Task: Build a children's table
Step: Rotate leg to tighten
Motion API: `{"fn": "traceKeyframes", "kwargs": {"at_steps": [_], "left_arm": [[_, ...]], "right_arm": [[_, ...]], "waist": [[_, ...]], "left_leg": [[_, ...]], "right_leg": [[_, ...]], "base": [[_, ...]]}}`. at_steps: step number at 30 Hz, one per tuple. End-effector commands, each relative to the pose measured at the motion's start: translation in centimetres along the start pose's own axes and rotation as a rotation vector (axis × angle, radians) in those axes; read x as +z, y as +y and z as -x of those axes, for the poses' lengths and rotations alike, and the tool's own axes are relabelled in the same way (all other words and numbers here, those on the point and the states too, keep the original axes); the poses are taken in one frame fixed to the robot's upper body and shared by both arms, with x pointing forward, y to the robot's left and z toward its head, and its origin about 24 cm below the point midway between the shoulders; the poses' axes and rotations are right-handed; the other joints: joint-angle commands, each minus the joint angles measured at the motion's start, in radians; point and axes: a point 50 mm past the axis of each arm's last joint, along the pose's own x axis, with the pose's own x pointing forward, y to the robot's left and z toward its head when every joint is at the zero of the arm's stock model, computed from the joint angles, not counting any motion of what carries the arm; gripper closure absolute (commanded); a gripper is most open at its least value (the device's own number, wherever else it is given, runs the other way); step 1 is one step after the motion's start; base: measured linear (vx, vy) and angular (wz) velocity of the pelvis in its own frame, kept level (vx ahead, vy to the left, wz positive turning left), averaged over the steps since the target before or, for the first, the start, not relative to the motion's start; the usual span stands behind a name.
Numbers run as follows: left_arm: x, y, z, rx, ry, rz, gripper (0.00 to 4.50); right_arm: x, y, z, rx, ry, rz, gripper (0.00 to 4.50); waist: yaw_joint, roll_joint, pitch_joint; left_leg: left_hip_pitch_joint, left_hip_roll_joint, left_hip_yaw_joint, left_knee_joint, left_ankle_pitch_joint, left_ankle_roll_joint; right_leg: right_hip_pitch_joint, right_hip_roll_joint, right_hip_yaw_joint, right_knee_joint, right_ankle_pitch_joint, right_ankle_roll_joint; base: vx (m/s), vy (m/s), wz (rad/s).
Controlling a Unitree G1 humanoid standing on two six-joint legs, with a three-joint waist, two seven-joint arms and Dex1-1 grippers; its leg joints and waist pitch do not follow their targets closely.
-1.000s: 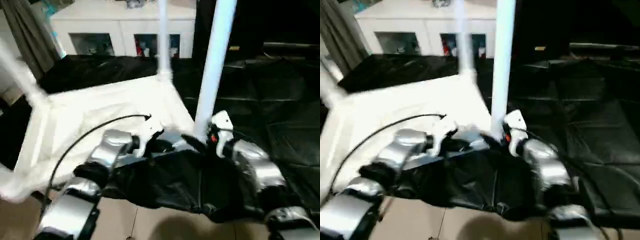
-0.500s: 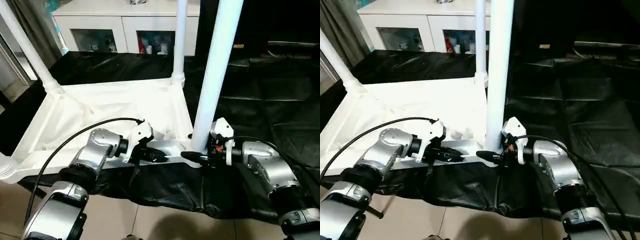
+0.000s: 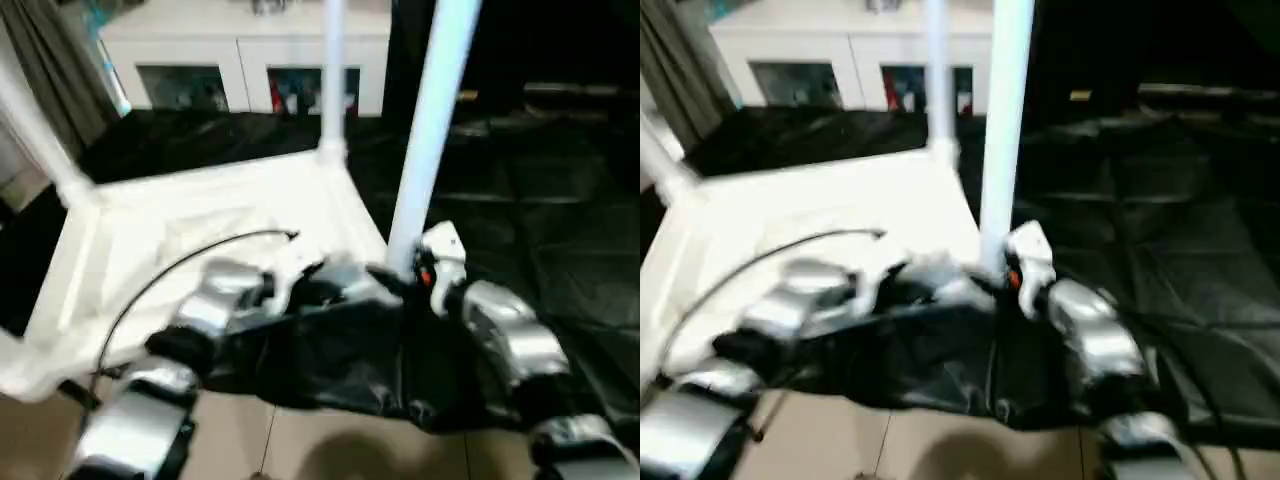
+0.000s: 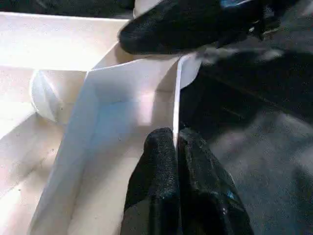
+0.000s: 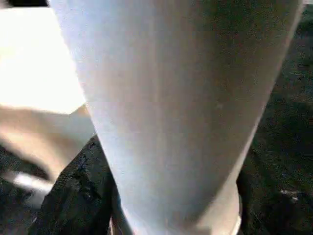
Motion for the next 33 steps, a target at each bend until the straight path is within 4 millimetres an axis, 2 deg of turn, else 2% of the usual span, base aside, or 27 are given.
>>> {"fn": "traceKeyframes", "kwargs": {"at_steps": [1, 2, 4, 5, 6, 11, 13, 14, 16, 17, 20, 22, 23, 24, 28, 31, 32, 33], "left_arm": [[1.7, 0.3, -0.8, 0.082, -0.093, 0.021, 4.5], [2.4, -0.3, -1.8, 0.078, -0.117, 0.024, 4.5], [2.6, -0.7, -2.3, 0.061, -0.127, 0.02, 4.5], [2.7, -0.8, -2.3, 0.053, -0.128, 0.017, 4.5], [2.6, -0.8, -2.2, 0.047, -0.127, 0.015, 4.5], [1.5, -0.7, -1.1, -0.033, -0.097, -0.009, 4.5], [1.3, -0.7, -0.7, -0.05, -0.088, -0.015, 4.5], [0.8, -0.6, -0.1, -0.09, -0.068, -0.029, 4.5], [0.5, -0.4, 0.5, -0.121, -0.053, -0.04, 4.5], [0.4, -0.4, 0.8, -0.135, -0.046, -0.046, 4.5], [0.1, -0.3, 1.4, -0.161, -0.037, -0.048, 4.5], [-0.4, -0.2, 2.4, -0.223, -0.007, -0.058, 4.5], [-0.6, -0.2, 3.1, -0.259, 0.006, -0.064, 4.5], [-0.6, -0.2, 3.1, -0.259, 0.006, -0.064, 4.5], [-0.7, -0.1, 3.9, -0.295, 0.006, -0.055, 4.5], [-0.7, -0.1, 4.0, -0.302, 0.008, -0.056, 4.5], [-0.8, -0.1, 4.0, -0.303, 0.009, -0.056, 4.5], [-0.8, -0.2, 4.1, -0.304, 0.008, -0.055, 4.5]], "right_arm": [[-2.9, 1.5, -0.5, -0.012, 0.121, -0.05, 1.8], [-2.8, 2.5, -1.2, -0.034, 0.114, -0.057, 1.8], [-2.4, 3.3, -1.8, -0.017, 0.091, -0.063, 1.8], [-2.2, 3.5, -2.0, 0.007, 0.073, -0.074, 1.45], [-2.0, 3.6, -2.0, 0.024, 0.06, -0.088, 1.24], [-1.0, 2.9, -1.5, 0.112, 0.028, -0.053, 0.92], [-0.9, 2.8, -1.2, 0.149, 0.025, -0.035, 0.92], [-0.6, 2.5, -0.6, 0.229, 0.018, 0.008, 0.92], [-0.3, 2.1, 0.0, 0.28, 0.014, 0.035, 0.92], [-0.2, 1.9, 0.3, 0.298, 0.013, 0.045, 0.92], [0.0, 1.3, 0.9, 0.336, 0.021, 0.054, 0.92], [0.1, 0.7, 2.2, 0.442, 0.05, 0.101, 0.92], [0.1, 0.2, 3.2, 0.5, 0.083, 0.137, 0.92], [0.1, 0.2, 3.2, 0.5, 0.083, 0.137, 0.92], [0.0, -0.4, 4.1, 0.543, 0.111, 0.168, 0.92], [0.1, -0.5, 4.2, 0.545, 0.112, 0.17, 0.92], [0.2, -0.5, 4.2, 0.543, 0.109, 0.169, 1.19], [0.3, -0.5, 4.1, 0.542, 0.101, 0.16, 1.28]], "waist": [[-0.007, -0.013, -0.047], [-0.008, -0.016, -0.048], [-0.012, -0.015, -0.049], [-0.011, -0.015, -0.051], [-0.012, -0.015, -0.051], [-0.014, -0.015, -0.054], [-0.014, -0.016, -0.054], [-0.013, -0.025, -0.055], [-0.007, -0.02, -0.056], [-0.007, -0.02, -0.058], [-0.006, -0.02, -0.061], [0.0, -0.019, -0.065], [0.009, -0.023, -0.067], [0.01, -0.021, -0.066], [0.013, -0.02, -0.067], [0.013, -0.021, -0.065], [0.013, -0.022, -0.065], [0.014, -0.022, -0.065]], "left_leg": [[0.032, 0.037, -0.027, -0.084, -0.351, -0.007], [0.032, 0.037, -0.027, -0.085, -0.345, -0.008], [0.027, 0.036, -0.029, -0.088, -0.341, -0.008], [0.028, 0.038, -0.029, -0.087, -0.341, -0.002], [0.027, 0.038, -0.028, -0.087, -0.338, 0.003], [0.019, 0.038, -0.027, -0.086, -0.307, 0.026], [0.017, 0.039, -0.026, -0.084, -0.292, 0.037], [0.017, 0.04, -0.023, -0.082, -0.279, 0.046], [0.014, 0.04, -0.021, -0.078, -0.249, 0.062], [0.011, 0.041, -0.023, -0.077, -0.226, 0.071], [0.01, 0.043, -0.021, -0.073, -0.187, 0.085], [0.01, 0.044, -0.02, -0.067, -0.161, 0.101], [0.012, 0.046, -0.019, -0.064, -0.147, 0.113], [0.01, 0.048, -0.019, -0.065, -0.142, 0.118], [0.012, 0.048, -0.018, -0.063, -0.153, 0.113], [0.011, 0.046, -0.017, -0.062, -0.158, 0.112], [0.011, 0.046, -0.017, -0.063, -0.163, 0.107], [0.011, 0.045, -0.017, -0.063, -0.166, 0.104]], "right_leg": [[0.021, -0.059, 0.036, -0.1, -0.42, -0.173], [0.023, -0.059, 0.036, -0.101, -0.412, -0.172], [0.026, -0.059, 0.034, -0.098, -0.384, -0.176], [0.026, -0.059, 0.035, -0.097, -0.365, -0.18], [0.026, -0.058, 0.035, -0.096, -0.352, -0.183], [0.034, -0.059, 0.034, -0.089, -0.299, -0.201], [0.036, -0.059, 0.033, -0.087, -0.279, -0.21], [0.036, -0.059, 0.033, -0.086, -0.265, -0.215], [0.038, -0.06, 0.032, -0.083, -0.242, -0.22], [0.042, -0.059, 0.03, -0.078, -0.216, -0.227], [0.041, -0.056, 0.029, -0.069, -0.159, -0.247], [0.04, -0.056, 0.029, -0.064, -0.115, -0.256], [0.042, -0.055, 0.03, -0.06, -0.088, -0.259], [0.04, -0.055, 0.03, -0.056, -0.073, -0.265], [0.034, -0.054, 0.03, -0.054, -0.059, -0.283], [0.034, -0.055, 0.03, -0.054, -0.061, -0.286], [0.035, -0.056, 0.03, -0.056, -0.079, -0.282], [0.036, -0.056, 0.03, -0.057, -0.088, -0.28]], "base": [[0.0, 0.0, 0.0], [0.0, 0.0, 0.0], [0.0, 0.0, 0.0], [0.0, 0.0, 0.0], [0.0, 0.0, 0.0], [0.0, 0.0, 0.0], [0.0, 0.0, 0.0], [0.0, 0.0, 0.0], [0.0, 0.0, 0.0], [0.0, 0.0, 0.0], [0.0, 0.0, 0.0], [0.0, 0.0, 0.0], [0.0, 0.0, 0.0], [0.0, 0.0, 0.0], [0.0, 0.0, 0.0], [0.0, 0.0, 0.0], [0.0, 0.0, 0.0], [0.0, 0.0, 0.0]]}}
